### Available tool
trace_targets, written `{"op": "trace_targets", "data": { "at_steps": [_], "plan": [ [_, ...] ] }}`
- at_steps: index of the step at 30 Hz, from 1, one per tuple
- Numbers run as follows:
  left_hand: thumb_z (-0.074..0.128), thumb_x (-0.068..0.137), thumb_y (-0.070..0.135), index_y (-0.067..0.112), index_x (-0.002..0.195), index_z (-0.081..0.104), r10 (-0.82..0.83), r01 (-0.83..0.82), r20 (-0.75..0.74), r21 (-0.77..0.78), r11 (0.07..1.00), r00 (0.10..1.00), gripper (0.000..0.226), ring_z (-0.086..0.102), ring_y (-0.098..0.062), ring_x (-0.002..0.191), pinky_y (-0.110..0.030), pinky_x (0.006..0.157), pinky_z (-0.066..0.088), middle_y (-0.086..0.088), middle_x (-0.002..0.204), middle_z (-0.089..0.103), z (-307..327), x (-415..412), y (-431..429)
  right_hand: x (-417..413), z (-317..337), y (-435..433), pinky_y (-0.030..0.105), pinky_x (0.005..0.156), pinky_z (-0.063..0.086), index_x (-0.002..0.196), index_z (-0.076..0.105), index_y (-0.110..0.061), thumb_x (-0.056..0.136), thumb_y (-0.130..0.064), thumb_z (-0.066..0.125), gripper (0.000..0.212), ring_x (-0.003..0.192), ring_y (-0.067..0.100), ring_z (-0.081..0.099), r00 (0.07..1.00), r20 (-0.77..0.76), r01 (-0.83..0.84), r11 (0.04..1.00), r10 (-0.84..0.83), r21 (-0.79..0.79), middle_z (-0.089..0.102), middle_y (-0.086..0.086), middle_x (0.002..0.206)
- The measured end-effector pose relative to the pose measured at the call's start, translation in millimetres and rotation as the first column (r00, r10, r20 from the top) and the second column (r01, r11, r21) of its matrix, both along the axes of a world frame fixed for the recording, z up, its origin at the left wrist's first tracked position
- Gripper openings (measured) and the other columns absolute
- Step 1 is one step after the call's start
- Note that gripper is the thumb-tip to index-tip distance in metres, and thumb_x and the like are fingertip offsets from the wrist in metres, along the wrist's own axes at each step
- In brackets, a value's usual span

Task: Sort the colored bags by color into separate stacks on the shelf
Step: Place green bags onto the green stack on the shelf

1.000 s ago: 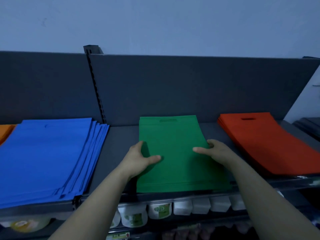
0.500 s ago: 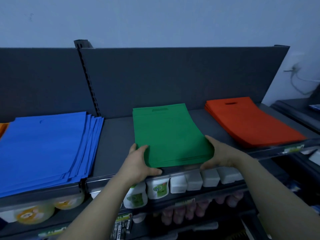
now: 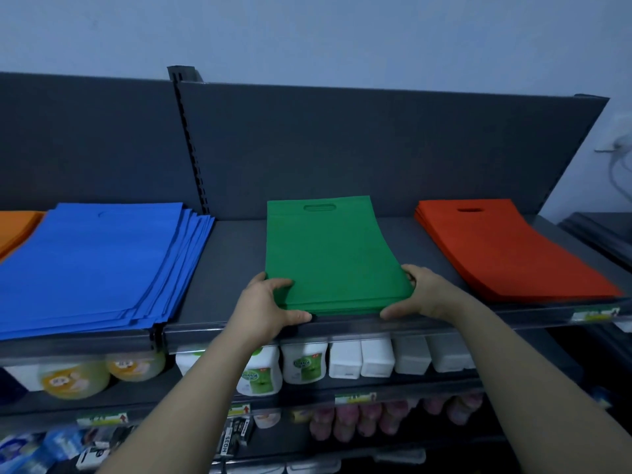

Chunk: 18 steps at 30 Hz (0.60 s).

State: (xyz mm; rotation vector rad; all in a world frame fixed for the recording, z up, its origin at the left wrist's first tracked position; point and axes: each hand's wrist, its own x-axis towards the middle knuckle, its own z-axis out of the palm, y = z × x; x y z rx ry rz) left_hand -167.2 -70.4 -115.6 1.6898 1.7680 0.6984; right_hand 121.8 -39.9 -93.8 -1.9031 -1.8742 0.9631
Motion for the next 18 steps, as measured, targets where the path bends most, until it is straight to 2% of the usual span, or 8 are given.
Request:
{"op": "trace_targets", "data": {
  "at_steps": [2,4,8,10,13,16,18],
  "plan": [
    [0.085,0.064,0.036,0.023,0.131,0.057,0.018,-0.018,0.004,0.008,1.000,1.000,0.074,0.029,-0.028,0.140,-0.037,0.112,0.030,-0.008,0.156,0.023,-1,1,-3,1,-1,-3,0.022,0.087,0.039,0.136,0.046,-0.022,0.052,-0.039,0.092,0.098,0.103,0.012,0.050,1.000,0.010,0.013,1.000,-0.013,0.022,0.048,-0.002,0.123],
    [0.086,0.063,0.035,0.022,0.128,0.061,0.041,-0.041,0.019,0.019,0.999,0.999,0.070,0.032,-0.026,0.139,-0.035,0.111,0.030,-0.007,0.155,0.027,-2,1,-4,2,-3,-5,0.022,0.090,0.040,0.139,0.045,-0.018,0.050,-0.038,0.093,0.103,0.109,0.014,0.052,0.999,-0.021,0.035,0.999,-0.034,0.033,0.049,0.002,0.131],
    [0.087,0.059,0.038,0.021,0.131,0.057,0.055,-0.056,0.031,0.035,0.998,0.998,0.080,0.038,-0.023,0.135,-0.033,0.108,0.034,-0.004,0.150,0.038,-1,0,-6,6,-8,-8,0.014,0.078,0.045,0.130,0.050,-0.012,0.050,-0.025,0.094,0.093,0.097,0.008,0.060,0.993,-0.107,0.061,0.998,-0.058,0.028,0.058,0.002,0.120],
    [0.088,0.058,0.038,0.021,0.134,0.054,0.069,-0.071,0.056,0.040,0.997,0.996,0.084,0.042,-0.021,0.132,-0.031,0.105,0.037,-0.001,0.145,0.046,-1,1,-7,6,-10,-8,0.020,0.081,0.049,0.126,0.053,-0.014,0.042,-0.032,0.096,0.096,0.097,0.011,0.062,0.992,-0.101,0.081,0.997,-0.078,0.019,0.059,0.002,0.119],
    [0.089,0.056,0.039,0.020,0.138,0.049,0.100,-0.102,0.052,0.033,0.994,0.994,0.093,0.046,-0.021,0.129,-0.031,0.101,0.040,-0.001,0.142,0.048,0,1,-9,6,-11,-8,0.036,0.093,0.052,0.118,0.054,-0.018,0.019,-0.055,0.092,0.112,0.102,0.015,0.063,0.987,-0.119,0.106,0.994,-0.103,0.018,0.063,0.002,0.117],
    [0.090,0.054,0.039,0.018,0.144,0.040,0.115,-0.116,0.067,0.012,0.993,0.991,0.105,0.043,-0.024,0.132,-0.035,0.103,0.040,-0.004,0.145,0.045,1,2,-10,6,-13,-8,0.038,0.101,0.047,0.134,0.044,-0.018,0.027,-0.055,0.093,0.123,0.116,0.018,0.055,0.993,-0.083,0.083,0.996,-0.081,0.021,0.052,0.001,0.131],
    [0.091,0.054,0.037,0.017,0.144,0.038,0.127,-0.127,0.075,0.006,0.992,0.989,0.106,0.043,-0.024,0.132,-0.034,0.103,0.039,-0.003,0.146,0.044,2,2,-11,6,-14,-6,0.038,0.099,0.049,0.129,0.049,-0.021,0.023,-0.063,0.090,0.121,0.112,0.017,0.058,0.997,-0.056,0.058,0.998,-0.057,0.015,0.053,0.001,0.129]
  ]
}}
